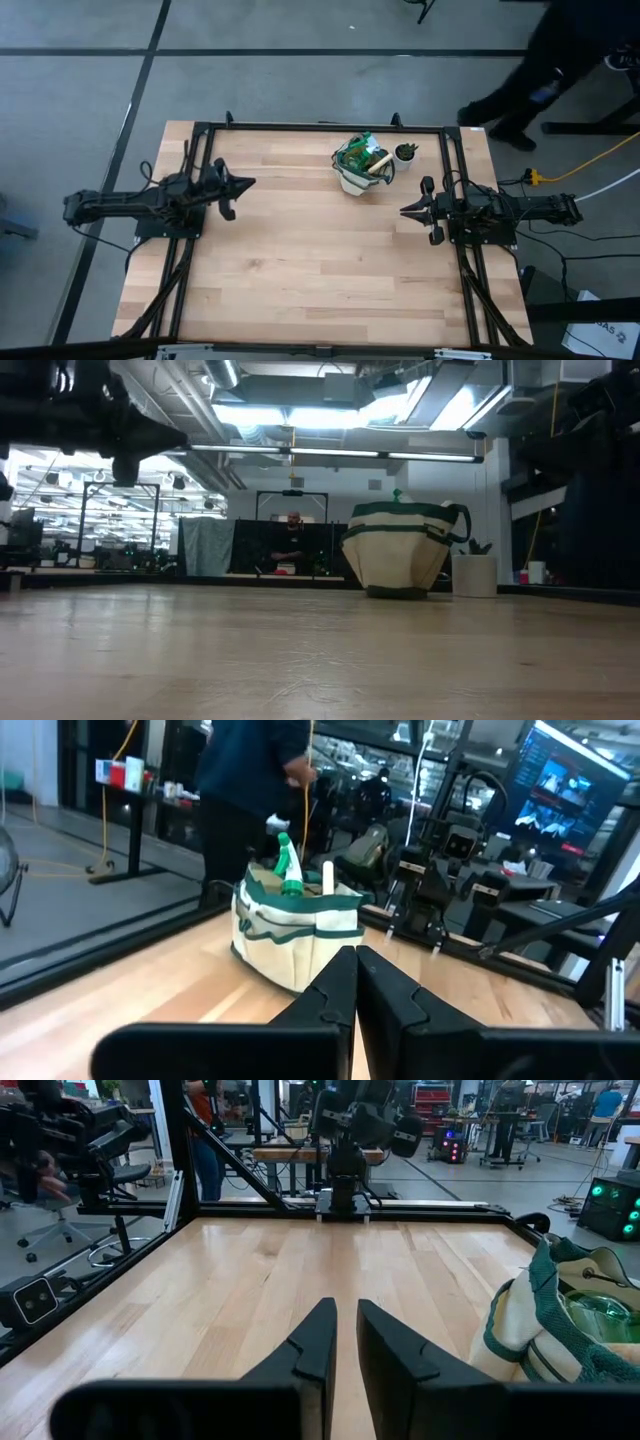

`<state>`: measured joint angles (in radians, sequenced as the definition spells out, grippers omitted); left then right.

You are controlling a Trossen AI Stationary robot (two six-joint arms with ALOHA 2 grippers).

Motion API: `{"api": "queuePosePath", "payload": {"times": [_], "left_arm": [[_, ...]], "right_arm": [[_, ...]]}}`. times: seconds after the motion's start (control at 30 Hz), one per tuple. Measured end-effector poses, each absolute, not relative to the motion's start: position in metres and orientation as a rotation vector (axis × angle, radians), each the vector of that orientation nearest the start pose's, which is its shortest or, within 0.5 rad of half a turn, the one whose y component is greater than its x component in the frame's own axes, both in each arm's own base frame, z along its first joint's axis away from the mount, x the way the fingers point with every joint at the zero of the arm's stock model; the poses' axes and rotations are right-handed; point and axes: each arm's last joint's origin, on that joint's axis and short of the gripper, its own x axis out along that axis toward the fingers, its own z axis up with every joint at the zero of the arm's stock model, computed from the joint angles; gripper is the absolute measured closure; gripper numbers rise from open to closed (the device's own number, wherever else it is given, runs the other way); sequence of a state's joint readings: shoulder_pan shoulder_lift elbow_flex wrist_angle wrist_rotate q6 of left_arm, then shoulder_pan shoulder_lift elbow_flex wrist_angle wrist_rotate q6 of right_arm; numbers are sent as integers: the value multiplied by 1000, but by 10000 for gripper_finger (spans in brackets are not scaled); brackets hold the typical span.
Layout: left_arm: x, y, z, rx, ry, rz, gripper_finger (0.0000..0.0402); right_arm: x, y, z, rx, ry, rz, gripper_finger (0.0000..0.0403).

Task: Pick & Place Garden tools in Gardening bag
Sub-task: Return to Home Position

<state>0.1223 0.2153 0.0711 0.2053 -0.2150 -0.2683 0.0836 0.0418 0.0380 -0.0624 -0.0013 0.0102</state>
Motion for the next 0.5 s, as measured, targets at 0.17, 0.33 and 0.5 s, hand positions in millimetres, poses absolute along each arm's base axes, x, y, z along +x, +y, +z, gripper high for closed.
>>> {"api": "queuePosePath", "payload": {"times": [0.17, 0.33, 0.5], "left_arm": [[103, 19, 179, -268, -130, 324, 400], [101, 19, 174, -274, -117, 325, 399], [100, 18, 173, -274, -105, 297, 400]], "right_arm": [[98, 8, 167, 7, 67, 85, 355], [98, 8, 167, 7, 67, 84, 355], [98, 8, 167, 7, 67, 85, 355]]}}
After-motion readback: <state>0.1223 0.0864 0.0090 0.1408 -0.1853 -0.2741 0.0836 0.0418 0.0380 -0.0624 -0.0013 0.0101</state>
